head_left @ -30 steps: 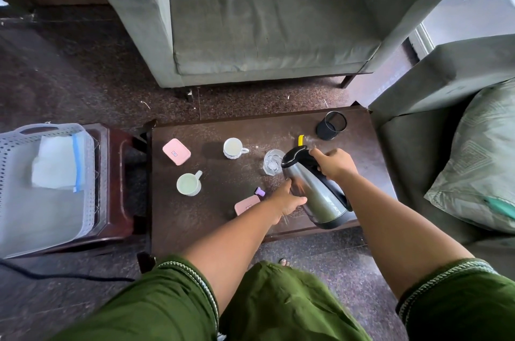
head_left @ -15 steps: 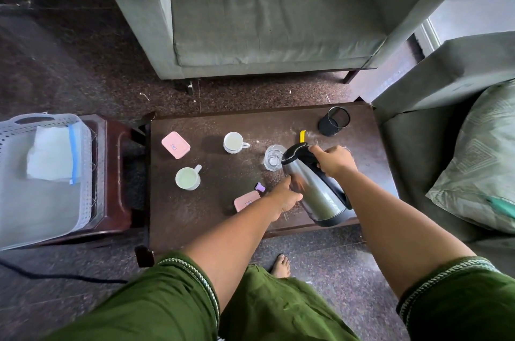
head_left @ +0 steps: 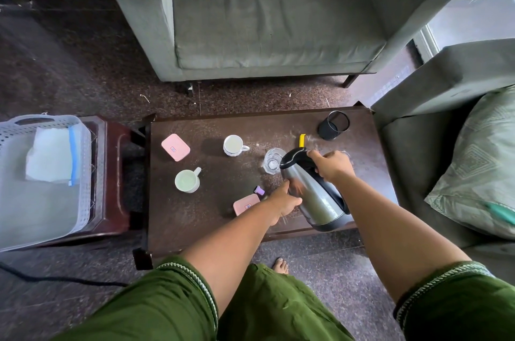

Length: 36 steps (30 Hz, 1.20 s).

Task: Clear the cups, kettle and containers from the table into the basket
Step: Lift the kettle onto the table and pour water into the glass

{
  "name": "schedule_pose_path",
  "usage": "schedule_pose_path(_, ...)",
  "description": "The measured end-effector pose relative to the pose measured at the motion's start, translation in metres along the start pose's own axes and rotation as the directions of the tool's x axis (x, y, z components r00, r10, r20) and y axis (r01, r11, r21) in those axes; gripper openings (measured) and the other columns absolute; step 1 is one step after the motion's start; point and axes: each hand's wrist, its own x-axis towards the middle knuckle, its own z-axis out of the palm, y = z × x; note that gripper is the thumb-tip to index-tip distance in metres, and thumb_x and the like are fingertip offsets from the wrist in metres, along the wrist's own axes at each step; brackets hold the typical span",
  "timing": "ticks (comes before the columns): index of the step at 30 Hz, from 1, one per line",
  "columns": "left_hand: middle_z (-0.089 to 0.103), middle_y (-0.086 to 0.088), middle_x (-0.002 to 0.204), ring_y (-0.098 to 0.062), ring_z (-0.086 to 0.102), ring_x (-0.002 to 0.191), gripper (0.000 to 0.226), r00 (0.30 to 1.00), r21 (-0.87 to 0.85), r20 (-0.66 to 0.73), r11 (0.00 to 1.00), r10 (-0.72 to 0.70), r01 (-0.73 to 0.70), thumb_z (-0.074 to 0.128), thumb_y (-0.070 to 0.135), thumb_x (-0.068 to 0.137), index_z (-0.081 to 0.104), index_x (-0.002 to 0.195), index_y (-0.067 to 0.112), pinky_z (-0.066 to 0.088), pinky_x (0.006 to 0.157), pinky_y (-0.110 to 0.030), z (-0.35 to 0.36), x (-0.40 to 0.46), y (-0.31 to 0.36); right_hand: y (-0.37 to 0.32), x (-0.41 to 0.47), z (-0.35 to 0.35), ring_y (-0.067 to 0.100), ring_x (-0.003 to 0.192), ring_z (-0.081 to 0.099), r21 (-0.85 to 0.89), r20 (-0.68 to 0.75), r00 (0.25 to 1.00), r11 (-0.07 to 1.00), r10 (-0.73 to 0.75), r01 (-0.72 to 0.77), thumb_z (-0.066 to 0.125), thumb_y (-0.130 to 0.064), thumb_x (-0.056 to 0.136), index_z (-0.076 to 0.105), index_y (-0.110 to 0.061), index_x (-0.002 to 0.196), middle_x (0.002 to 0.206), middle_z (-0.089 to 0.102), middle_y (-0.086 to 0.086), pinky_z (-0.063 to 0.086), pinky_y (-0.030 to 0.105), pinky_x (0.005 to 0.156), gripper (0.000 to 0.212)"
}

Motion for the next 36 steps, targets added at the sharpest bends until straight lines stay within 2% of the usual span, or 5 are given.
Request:
schedule_pose_path(13, 0.024, -0.004, 0.159, -0.027, 0.037, 0.138, 0.075, 1.000, 0.024, -0.016, 1.000, 0.013, -0.013, 0.055, 0.017, 0.094, 0.011, 0.154, 0.028, 0.035, 0.113, -0.047, -0.003, 0.002, 0.001, -0.003, -0.002, -0.003, 0.022, 0.046, 0.056, -0.020, -0.006, 1.000, 0.999, -0.029, 0.029, 0.040, -0.074, 0.060, 0.065, -0.013, 0.052, 0.045, 0.061, 0.001, 0.046, 0.028, 0.054, 0.067)
schedule_pose_path(26, 0.024, -0.001, 0.159, -0.028, 0.036, 0.138, 0.075, 1.000, 0.040, -0.017, 0.999, 0.013, -0.013, 0.056, 0.023, 0.092, 0.014, 0.153, 0.031, 0.035, 0.113, -0.048, -0.002, 0.006, 0.002, 0.000, 0.005, -0.004, 0.022, 0.045, 0.055, -0.014, -0.002, 0.999, 0.999, -0.040, 0.040, 0.042, -0.072, 0.063, 0.060, -0.013, 0.048, 0.038, 0.057, -0.001, 0.043, 0.027, 0.053, 0.063)
schedule_pose_path(36, 0.023, -0.003, 0.159, -0.027, 0.035, 0.139, 0.076, 1.000, 0.013, -0.015, 1.000, 0.014, -0.014, 0.056, 0.019, 0.093, 0.011, 0.154, 0.029, 0.034, 0.114, -0.048, -0.002, 0.010, 0.001, 0.000, 0.009, -0.004, 0.020, 0.042, 0.054, -0.023, -0.002, 0.999, 0.999, -0.032, 0.032, 0.044, -0.072, 0.067, 0.061, -0.013, 0.048, 0.034, 0.055, -0.004, 0.040, 0.025, 0.049, 0.064)
